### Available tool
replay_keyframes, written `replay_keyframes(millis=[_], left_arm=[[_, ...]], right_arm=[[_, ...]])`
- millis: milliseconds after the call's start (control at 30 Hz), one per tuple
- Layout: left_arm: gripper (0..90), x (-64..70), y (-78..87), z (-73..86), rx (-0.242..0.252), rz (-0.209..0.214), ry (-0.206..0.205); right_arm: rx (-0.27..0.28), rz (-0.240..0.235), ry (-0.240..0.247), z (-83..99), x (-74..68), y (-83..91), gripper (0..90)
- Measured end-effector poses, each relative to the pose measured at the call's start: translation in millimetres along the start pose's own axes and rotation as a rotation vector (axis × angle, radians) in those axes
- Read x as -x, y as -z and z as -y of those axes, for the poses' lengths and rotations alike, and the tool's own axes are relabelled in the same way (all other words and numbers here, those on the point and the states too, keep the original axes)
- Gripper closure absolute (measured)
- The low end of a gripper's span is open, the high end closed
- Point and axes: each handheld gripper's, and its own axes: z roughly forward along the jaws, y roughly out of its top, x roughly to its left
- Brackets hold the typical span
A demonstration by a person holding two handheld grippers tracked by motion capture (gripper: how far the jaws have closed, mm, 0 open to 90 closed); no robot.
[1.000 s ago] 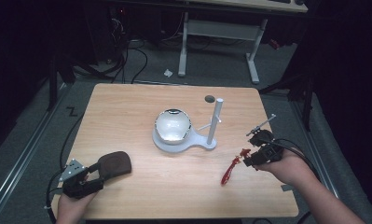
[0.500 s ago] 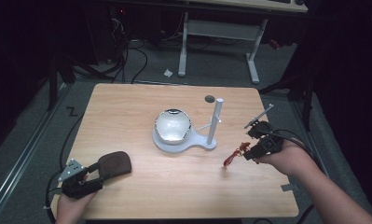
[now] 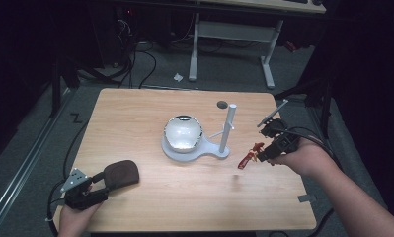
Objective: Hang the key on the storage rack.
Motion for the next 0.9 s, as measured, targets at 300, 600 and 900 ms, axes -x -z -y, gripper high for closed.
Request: replay_keyframes(millis=[300, 600, 900], left_arm=[[35.5, -0.4, 0.3, 0.3, -0.001, -0.001, 0.000], [35.5, -0.8, 0.1, 0.5, 0.000, -0.001, 0.002], [35.5, -0.3, 0.2, 0.5, -0.001, 0.002, 0.002]], right_arm=[[0.020, 0.006, 0.019, -14.6, -3.9, 9.8, 66.1], [0.028, 0.005, 0.037, -25.6, -10.7, 15.9, 66.1], [0.036, 0.002, 0.057, -35.7, -19.5, 19.7, 66.1]])
